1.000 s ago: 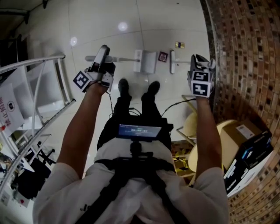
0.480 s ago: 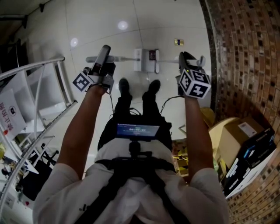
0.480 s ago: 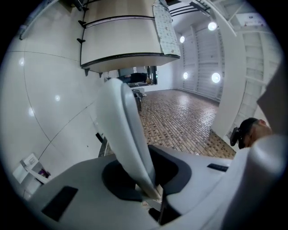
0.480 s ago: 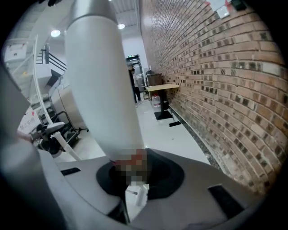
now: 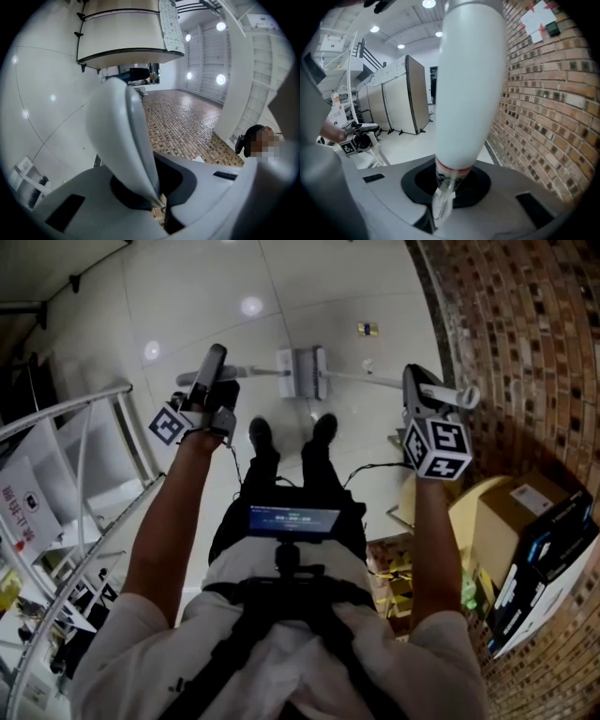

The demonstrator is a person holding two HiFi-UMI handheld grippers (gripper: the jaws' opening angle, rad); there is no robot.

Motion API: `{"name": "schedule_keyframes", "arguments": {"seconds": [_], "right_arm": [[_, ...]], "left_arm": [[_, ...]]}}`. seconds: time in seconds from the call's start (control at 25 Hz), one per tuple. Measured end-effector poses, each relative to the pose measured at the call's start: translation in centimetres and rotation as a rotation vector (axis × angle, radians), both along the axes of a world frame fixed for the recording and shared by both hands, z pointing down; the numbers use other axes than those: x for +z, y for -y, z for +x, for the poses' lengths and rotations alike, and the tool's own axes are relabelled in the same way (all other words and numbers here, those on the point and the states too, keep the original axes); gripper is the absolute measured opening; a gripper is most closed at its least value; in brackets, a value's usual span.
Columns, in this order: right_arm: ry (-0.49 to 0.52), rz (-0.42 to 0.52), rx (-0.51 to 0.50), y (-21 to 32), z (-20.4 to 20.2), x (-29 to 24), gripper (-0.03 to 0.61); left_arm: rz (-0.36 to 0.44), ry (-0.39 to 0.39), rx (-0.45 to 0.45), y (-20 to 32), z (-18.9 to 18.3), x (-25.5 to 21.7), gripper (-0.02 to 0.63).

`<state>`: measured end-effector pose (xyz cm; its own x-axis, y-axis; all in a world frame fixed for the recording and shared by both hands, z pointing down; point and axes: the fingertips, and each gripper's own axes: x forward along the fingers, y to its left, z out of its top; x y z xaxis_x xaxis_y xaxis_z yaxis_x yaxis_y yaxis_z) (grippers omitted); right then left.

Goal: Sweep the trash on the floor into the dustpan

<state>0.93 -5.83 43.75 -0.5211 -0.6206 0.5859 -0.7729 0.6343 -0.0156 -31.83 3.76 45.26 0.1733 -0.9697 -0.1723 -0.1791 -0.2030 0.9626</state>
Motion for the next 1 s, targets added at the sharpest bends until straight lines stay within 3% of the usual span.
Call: {"name": "schedule_keyframes", "arguments": {"seconds": [0.36,0.56,0.76,1.0], "right_arm": [[-0.146,0.059,0.090,5.0,10.3,1.4,0.028],[-0.195,-0.025,0.147,7.7,13.6,6.6,0.033],[-0.072,-0.137,0.270,7.1,14.0,10.2,0.041],[-0.033,-0.145,0.315,6.4,12.7,9.7,0.046]], "left_arm": [[0.038,-0.005,0.058,5.2,6.0,-2.1,0.000],[0.017,0.029,0.099,7.7,9.8,-2.0,0.000],[-0.019,0.040,0.118,8.8,11.2,-1.0,0.000],[-0.031,0.006,0.129,9.4,10.4,-0.2,0.000]]}}
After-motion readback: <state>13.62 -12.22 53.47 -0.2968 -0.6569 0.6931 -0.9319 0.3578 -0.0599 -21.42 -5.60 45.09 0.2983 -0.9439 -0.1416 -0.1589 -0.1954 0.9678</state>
